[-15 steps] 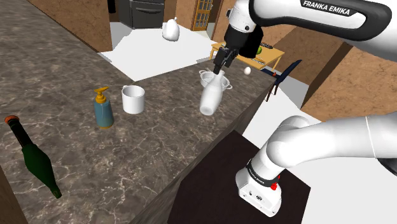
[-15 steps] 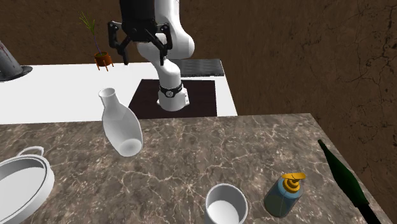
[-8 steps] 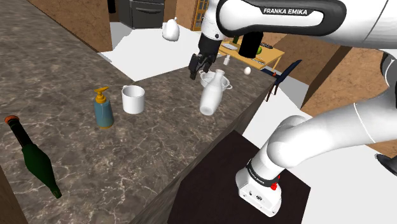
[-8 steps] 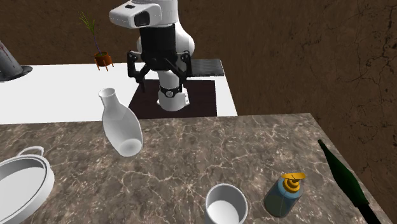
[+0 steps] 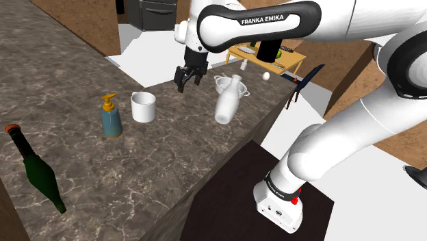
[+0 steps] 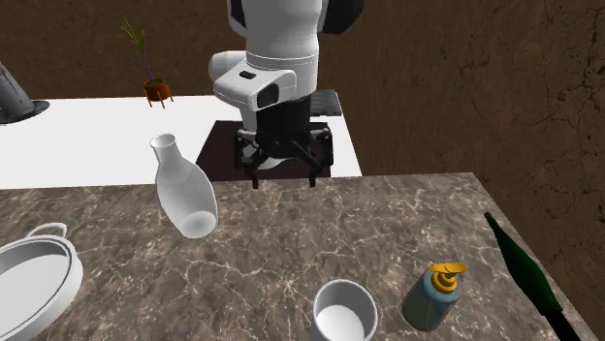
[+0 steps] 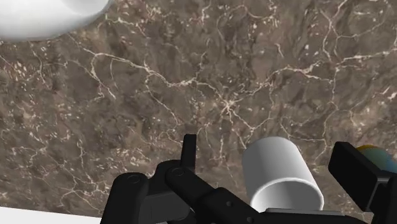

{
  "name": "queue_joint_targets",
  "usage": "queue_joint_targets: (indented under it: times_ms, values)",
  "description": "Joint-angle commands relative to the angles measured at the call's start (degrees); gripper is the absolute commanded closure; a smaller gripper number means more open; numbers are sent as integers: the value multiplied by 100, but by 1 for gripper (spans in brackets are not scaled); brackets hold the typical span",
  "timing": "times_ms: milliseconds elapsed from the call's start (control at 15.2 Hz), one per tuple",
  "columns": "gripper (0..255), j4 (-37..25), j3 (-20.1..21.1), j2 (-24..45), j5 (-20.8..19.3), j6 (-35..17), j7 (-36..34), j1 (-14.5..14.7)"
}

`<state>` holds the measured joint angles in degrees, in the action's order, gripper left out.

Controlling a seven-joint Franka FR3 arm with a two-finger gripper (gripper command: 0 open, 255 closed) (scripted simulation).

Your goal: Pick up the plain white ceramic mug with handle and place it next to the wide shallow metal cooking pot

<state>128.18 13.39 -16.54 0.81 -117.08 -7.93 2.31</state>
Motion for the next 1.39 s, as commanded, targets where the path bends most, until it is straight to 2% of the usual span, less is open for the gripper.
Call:
queue_joint_targets:
  times_ms: [0,528,990,1320]
  values:
    - [0,-240,124,445,-66,-193,-199,15]
    - [0,-1453,460,2178,-557,-609,-1013,200]
    - [0,-2944,485,3771,-1067,-602,-1609,601]
    - [0,-2981,441,4044,-1161,-825,-1681,660]
